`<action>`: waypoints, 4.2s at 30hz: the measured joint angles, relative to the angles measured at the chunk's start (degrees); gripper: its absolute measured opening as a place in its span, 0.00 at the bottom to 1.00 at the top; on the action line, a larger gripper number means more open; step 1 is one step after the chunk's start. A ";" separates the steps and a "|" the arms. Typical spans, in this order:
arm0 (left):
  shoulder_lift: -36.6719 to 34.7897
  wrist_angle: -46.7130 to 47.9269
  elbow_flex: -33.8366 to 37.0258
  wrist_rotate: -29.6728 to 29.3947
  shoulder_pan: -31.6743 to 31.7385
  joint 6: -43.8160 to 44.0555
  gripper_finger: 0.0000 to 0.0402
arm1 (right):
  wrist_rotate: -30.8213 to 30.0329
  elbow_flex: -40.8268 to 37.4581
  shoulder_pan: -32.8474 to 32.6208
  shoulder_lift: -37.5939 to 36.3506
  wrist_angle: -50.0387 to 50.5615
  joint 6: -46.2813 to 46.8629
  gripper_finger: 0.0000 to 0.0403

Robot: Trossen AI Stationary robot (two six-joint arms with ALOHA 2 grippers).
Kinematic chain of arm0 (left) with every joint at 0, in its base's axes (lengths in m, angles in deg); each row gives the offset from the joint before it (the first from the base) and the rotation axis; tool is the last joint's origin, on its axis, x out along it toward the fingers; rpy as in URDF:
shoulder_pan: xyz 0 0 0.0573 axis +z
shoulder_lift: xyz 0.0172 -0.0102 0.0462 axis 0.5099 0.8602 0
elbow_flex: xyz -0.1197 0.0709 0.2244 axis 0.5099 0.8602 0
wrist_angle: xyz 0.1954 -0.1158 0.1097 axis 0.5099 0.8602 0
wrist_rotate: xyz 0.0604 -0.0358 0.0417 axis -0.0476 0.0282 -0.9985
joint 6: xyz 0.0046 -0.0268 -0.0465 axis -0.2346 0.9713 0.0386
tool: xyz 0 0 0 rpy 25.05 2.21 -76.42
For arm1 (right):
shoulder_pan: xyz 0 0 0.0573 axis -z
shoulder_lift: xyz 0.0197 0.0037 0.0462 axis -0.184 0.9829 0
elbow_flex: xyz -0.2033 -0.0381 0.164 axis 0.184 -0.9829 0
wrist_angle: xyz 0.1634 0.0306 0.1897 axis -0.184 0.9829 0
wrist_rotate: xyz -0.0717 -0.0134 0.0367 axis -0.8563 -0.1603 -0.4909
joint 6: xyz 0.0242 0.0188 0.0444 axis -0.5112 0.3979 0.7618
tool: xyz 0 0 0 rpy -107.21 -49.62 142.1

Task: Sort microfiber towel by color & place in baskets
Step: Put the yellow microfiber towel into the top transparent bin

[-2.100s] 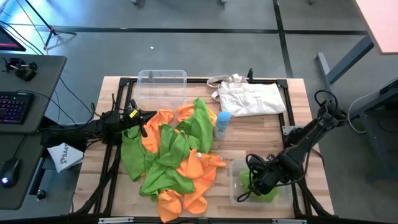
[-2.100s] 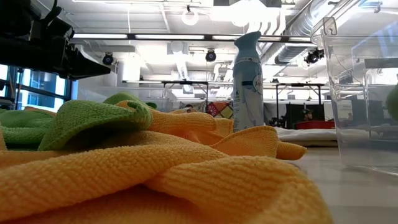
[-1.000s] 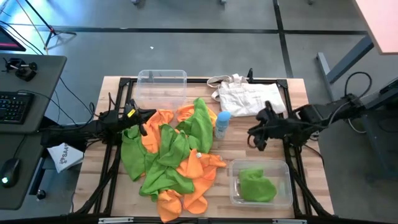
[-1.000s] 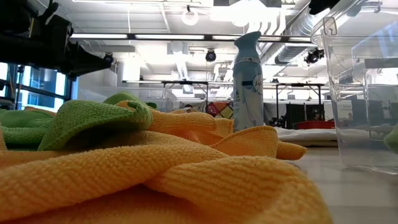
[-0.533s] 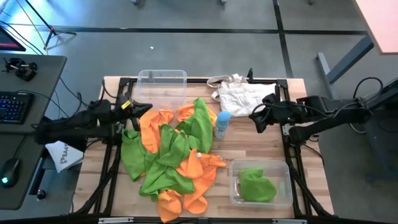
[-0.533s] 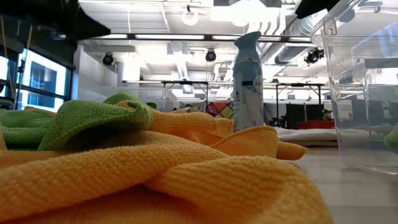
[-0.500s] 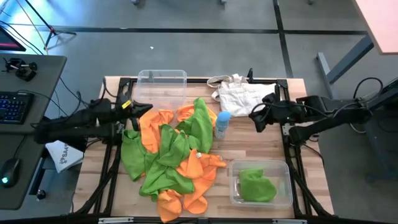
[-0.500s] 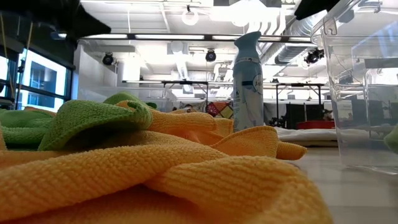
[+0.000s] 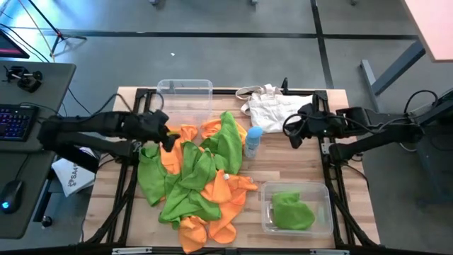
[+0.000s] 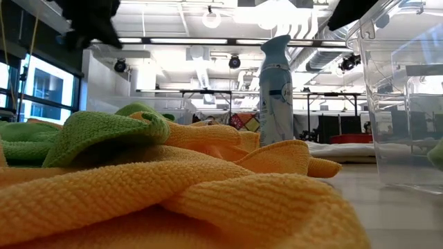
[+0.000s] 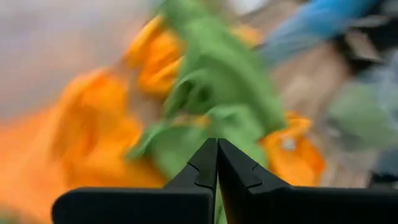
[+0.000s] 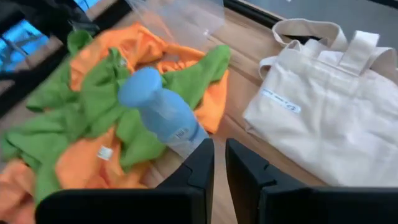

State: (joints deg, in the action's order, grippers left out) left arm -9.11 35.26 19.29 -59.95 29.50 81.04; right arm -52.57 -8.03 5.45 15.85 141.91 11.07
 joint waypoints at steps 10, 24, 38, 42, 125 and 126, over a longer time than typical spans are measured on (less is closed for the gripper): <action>4.96 9.49 2.96 3.43 -2.85 28.02 0.00 | 0.04 0.00 0.00 0.00 9.19 -3.49 0.08; 13.51 9.22 6.47 5.00 -2.19 25.72 0.23 | 0.06 0.00 0.00 0.00 11.22 -6.16 0.08; 15.43 18.90 6.47 8.29 -1.45 37.56 0.36 | 0.06 0.00 0.00 0.00 11.20 -6.60 0.08; 15.47 18.22 6.71 7.80 -1.43 37.80 0.36 | 0.06 0.00 0.00 0.00 11.20 -6.05 0.08; 0.43 -1.05 -33.55 -23.91 4.28 -16.49 0.00 | -3.24 0.01 0.00 0.00 8.31 -7.14 0.08; 0.60 -3.85 -33.55 -24.54 4.48 -19.39 0.00 | -3.27 0.02 0.00 0.00 7.90 -7.14 0.08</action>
State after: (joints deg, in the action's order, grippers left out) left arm -8.51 31.41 -14.26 -84.49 33.97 61.66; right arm -55.84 -8.01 5.45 15.85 149.81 3.92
